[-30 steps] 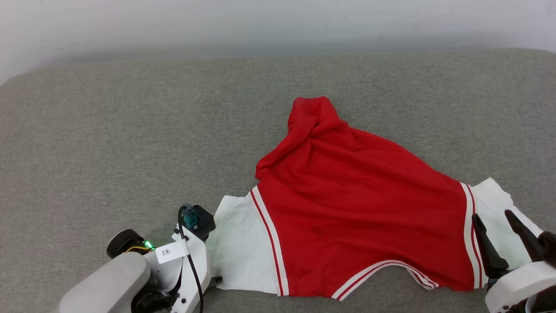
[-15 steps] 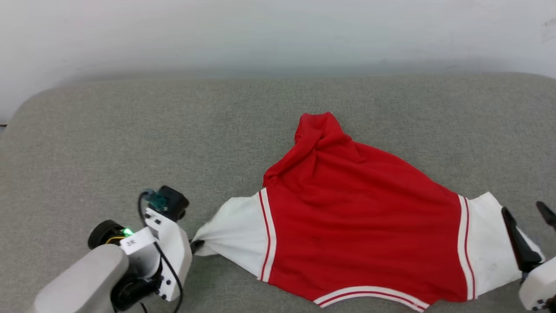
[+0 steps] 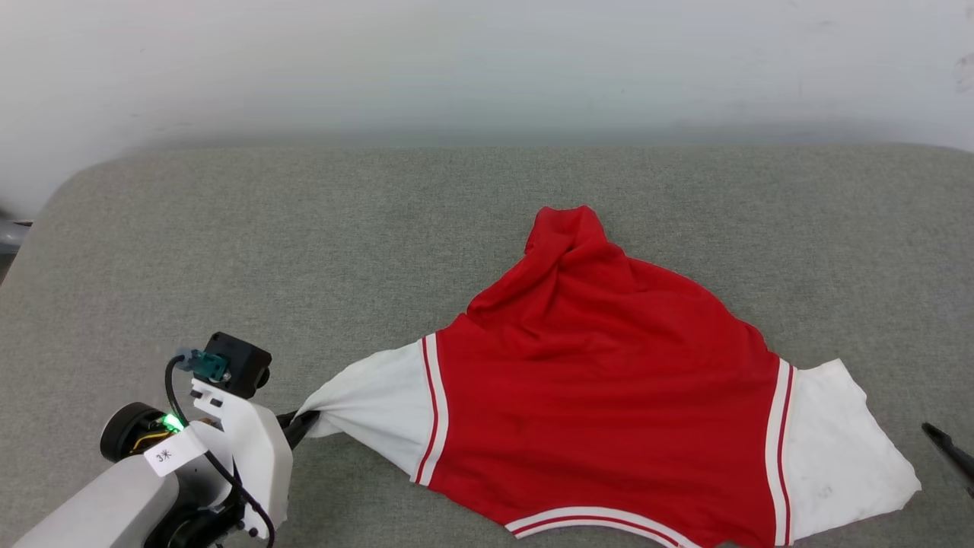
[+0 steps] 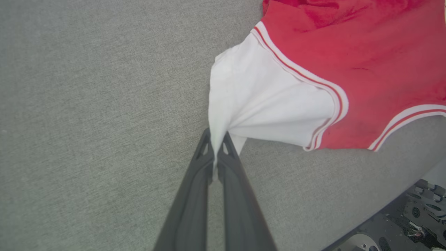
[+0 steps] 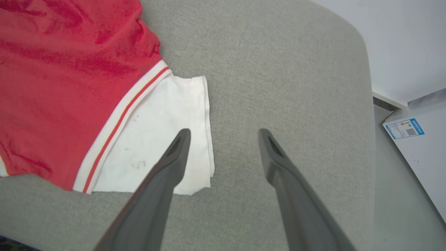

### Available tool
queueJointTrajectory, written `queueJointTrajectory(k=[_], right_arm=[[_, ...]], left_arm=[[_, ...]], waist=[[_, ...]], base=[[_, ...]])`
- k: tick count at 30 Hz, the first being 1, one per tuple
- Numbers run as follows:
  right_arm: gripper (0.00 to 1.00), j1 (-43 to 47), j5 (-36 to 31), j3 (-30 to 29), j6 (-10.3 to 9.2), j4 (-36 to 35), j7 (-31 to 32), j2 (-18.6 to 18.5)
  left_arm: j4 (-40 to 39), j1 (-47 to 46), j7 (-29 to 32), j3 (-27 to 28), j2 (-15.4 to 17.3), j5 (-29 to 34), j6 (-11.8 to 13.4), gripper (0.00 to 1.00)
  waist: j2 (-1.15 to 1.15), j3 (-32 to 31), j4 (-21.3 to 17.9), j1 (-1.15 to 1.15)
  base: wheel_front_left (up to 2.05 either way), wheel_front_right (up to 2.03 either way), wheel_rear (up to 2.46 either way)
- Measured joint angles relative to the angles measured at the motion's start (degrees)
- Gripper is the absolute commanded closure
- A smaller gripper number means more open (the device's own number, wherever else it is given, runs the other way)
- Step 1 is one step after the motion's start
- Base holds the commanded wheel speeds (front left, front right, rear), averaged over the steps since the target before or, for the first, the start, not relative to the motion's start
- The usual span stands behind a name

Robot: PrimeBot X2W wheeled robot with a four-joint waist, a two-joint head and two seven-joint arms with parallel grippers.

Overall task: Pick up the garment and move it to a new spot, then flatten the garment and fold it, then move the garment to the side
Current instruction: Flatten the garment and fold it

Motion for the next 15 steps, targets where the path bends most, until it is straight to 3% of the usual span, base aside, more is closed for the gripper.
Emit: queueJointTrajectory(k=[4, 7, 15], right_arm=[[0.0, -0.1, 5.3, 2.2, 0.0, -0.8, 9.9, -4.6], [0.0, -0.7, 7.8, 3.7, 0.0, -0.6, 14.3, -5.8], [0.0, -5.3, 10.1, 8.1, 0.0, 6.2, 17.3, -4.1]], left_arm=[[-1.6, 0.7, -0.5, 0.0, 0.3, 0.3, 0.9, 1.0], [-2.5, 0.7, -0.7, -0.1, 0.2, 0.7, 1.4, 1.0], [-3.5, -0.4, -1.0, -0.6, -0.8, 2.1, 1.8, 1.0]], waist=[[0.0, 0.3, 0.4, 0.0], [0.0, 0.7, 0.8, 0.0], [0.0, 2.9, 1.9, 0.0]], base=[[0.0, 0.0, 0.0], [0.0, 0.0, 0.0], [0.0, 0.0, 0.0]])
